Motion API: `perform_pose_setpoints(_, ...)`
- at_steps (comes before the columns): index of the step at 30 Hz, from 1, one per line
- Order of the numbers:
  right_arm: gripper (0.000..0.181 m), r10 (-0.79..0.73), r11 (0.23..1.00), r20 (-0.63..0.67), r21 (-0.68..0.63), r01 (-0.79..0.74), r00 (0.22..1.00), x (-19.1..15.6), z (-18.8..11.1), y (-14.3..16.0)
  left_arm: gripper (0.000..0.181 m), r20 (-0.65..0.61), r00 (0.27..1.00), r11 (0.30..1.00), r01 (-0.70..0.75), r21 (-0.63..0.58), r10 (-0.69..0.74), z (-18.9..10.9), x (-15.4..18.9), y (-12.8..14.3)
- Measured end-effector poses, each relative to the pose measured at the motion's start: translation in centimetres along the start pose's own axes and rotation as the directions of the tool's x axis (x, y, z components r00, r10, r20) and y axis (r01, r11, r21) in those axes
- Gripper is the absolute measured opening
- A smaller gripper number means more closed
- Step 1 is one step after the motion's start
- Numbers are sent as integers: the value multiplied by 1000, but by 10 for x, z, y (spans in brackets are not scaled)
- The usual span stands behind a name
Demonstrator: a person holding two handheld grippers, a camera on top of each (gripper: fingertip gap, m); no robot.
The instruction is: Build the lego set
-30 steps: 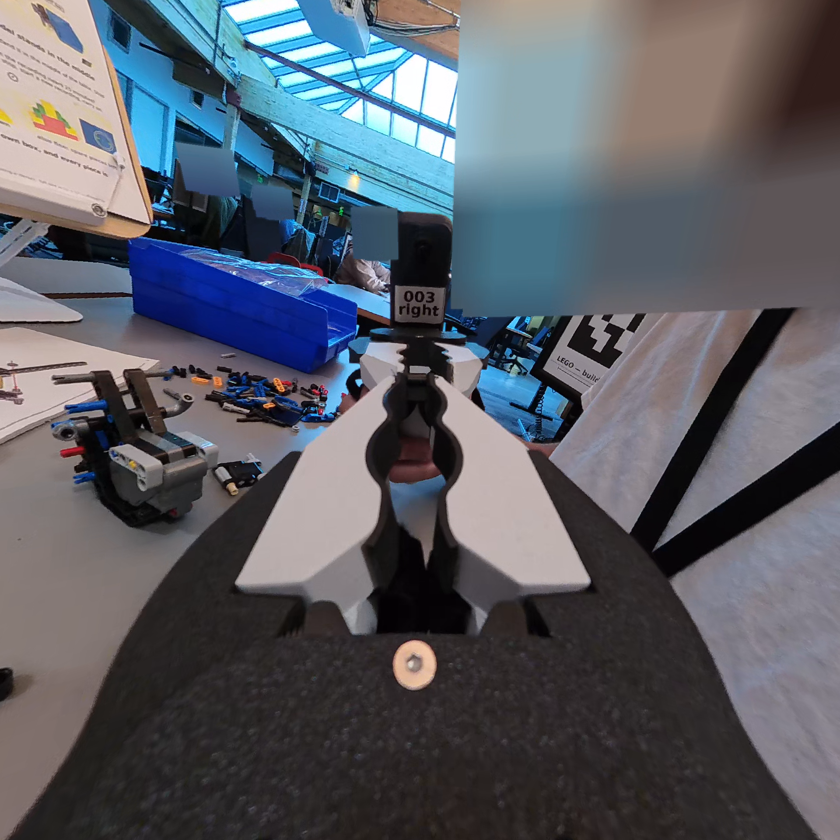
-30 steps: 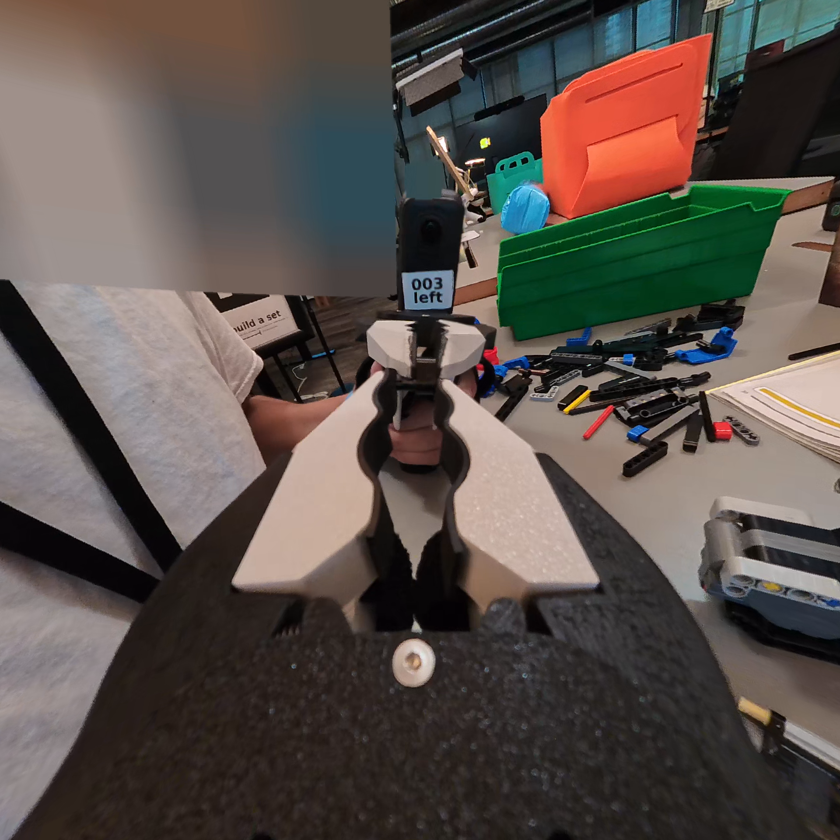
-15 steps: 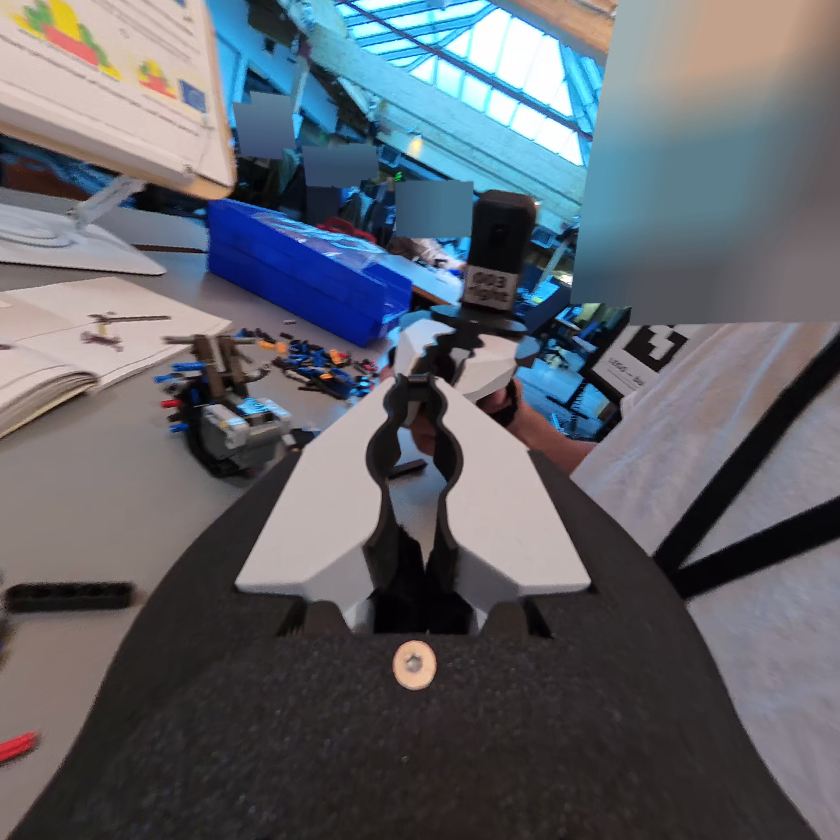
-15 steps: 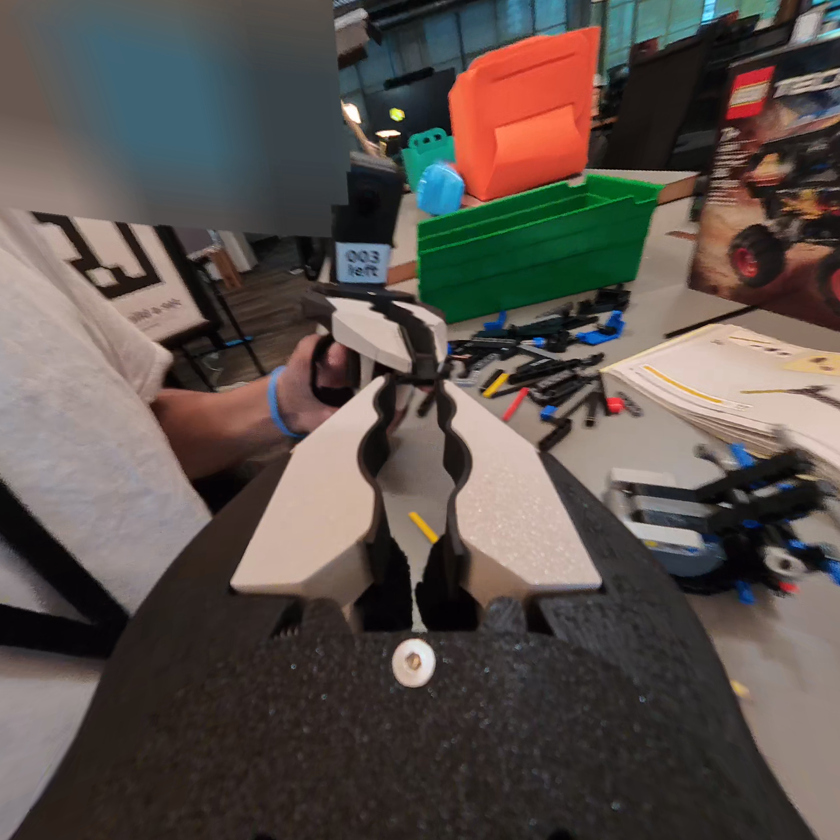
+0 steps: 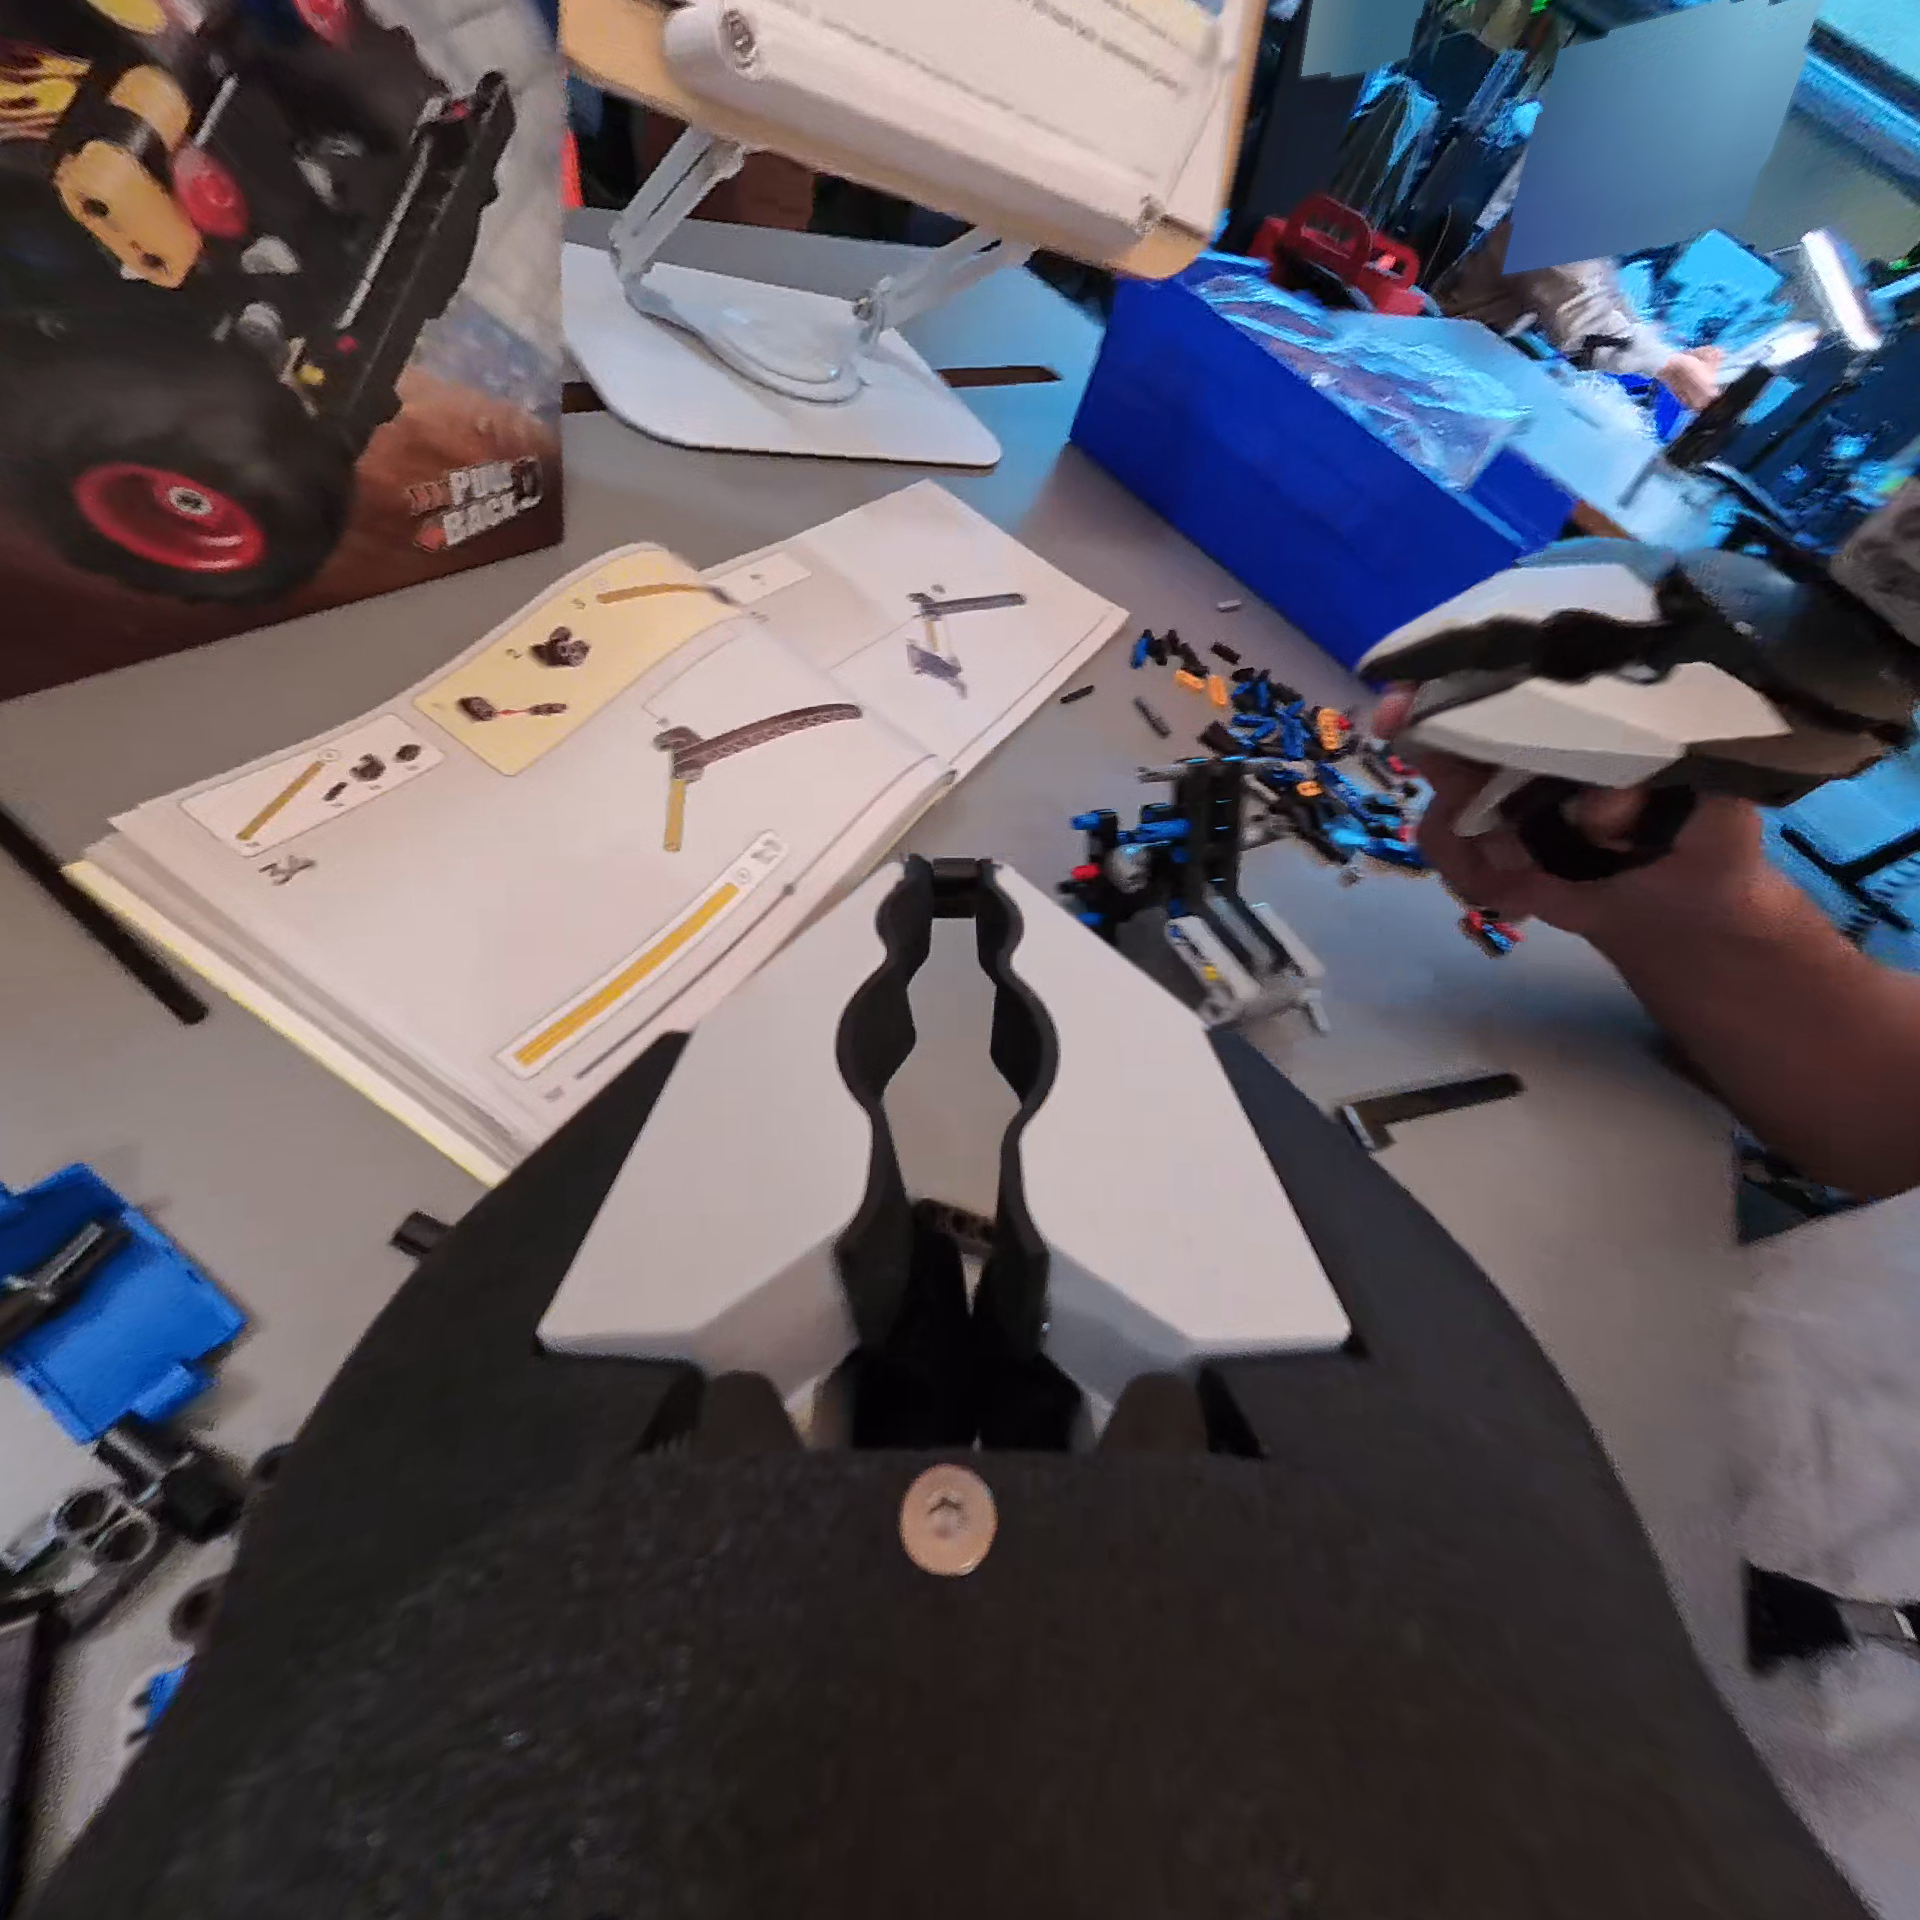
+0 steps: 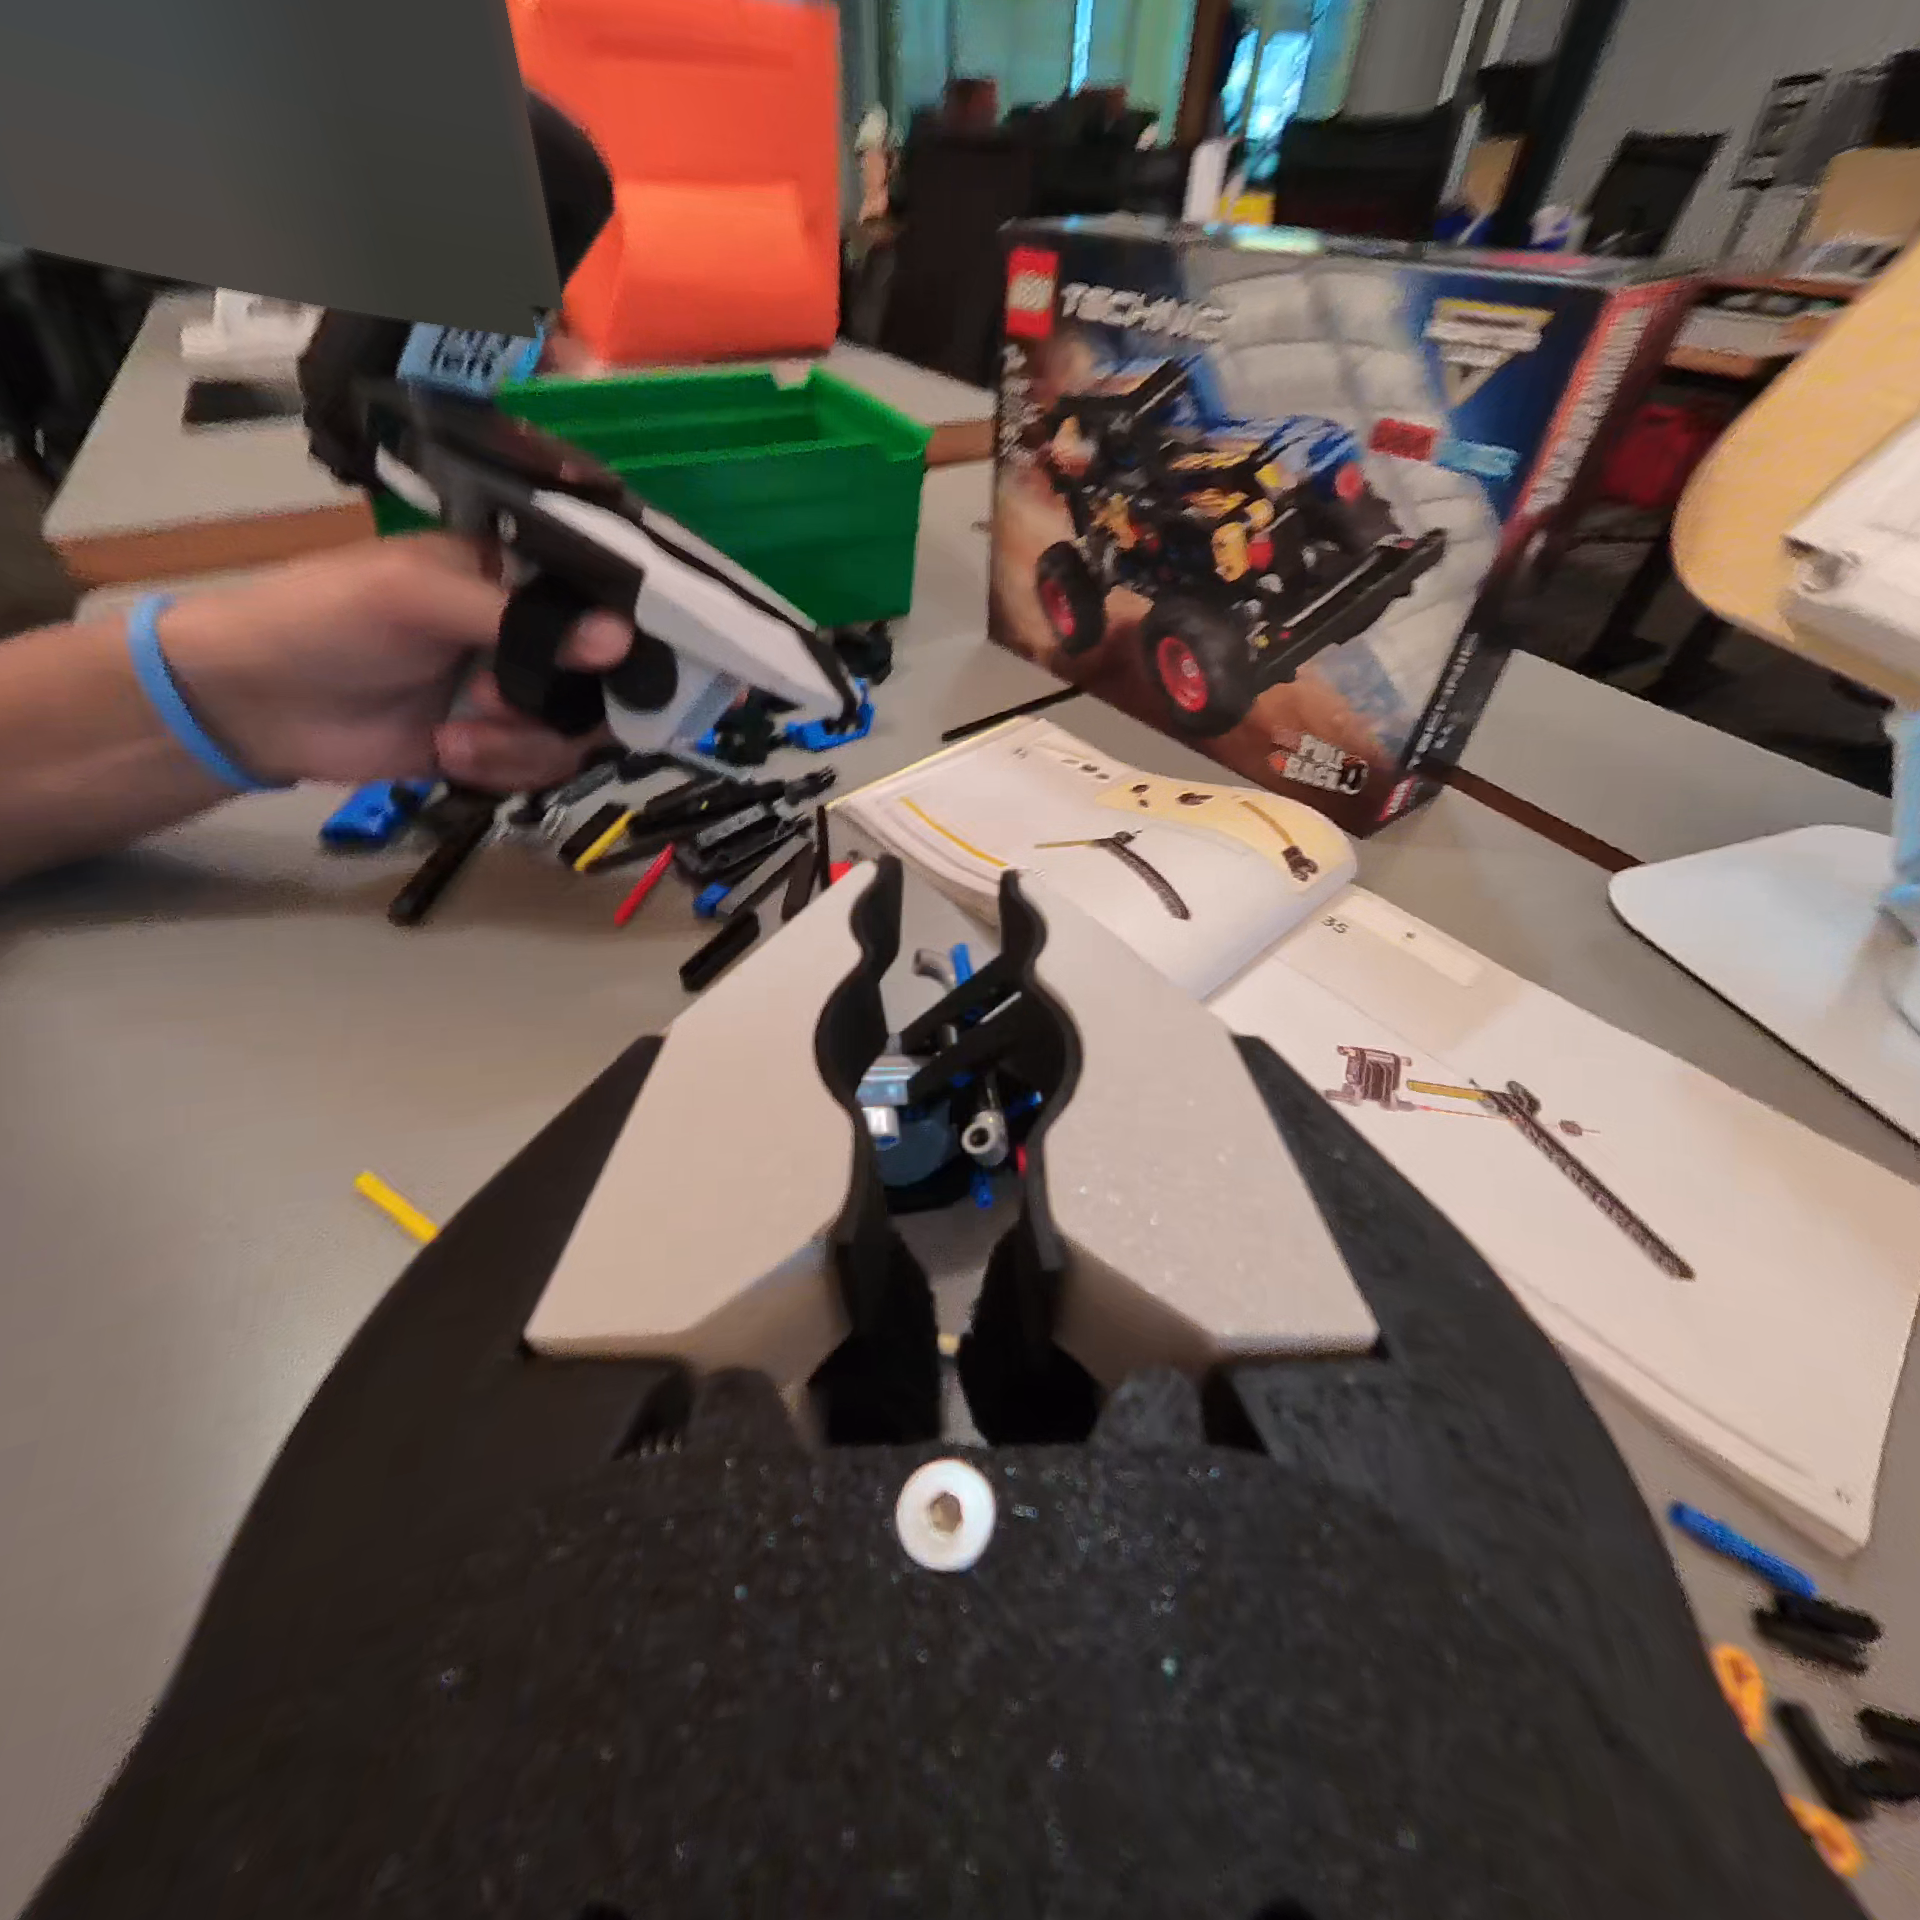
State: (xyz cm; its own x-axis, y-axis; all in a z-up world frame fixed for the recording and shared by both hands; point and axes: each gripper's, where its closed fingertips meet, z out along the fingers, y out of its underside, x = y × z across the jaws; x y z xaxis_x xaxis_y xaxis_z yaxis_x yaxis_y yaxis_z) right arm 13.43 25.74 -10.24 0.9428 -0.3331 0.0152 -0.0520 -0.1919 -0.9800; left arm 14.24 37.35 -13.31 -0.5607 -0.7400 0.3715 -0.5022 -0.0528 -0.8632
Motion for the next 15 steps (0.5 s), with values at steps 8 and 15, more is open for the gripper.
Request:
perform_pose_setpoints(8, 11, -62, 996, -128, 51, 69, 990, 11, -13, -1, 6, -1, 996, 996, 86, -18, -86, 5, -18, 17)
perform_pose_setpoints(15, 12, -41, 999, -101, 12, 42, 994, 13, -10, 10, 6, -178, 966, 980, 196, 44, -185, -2, -4, 7)
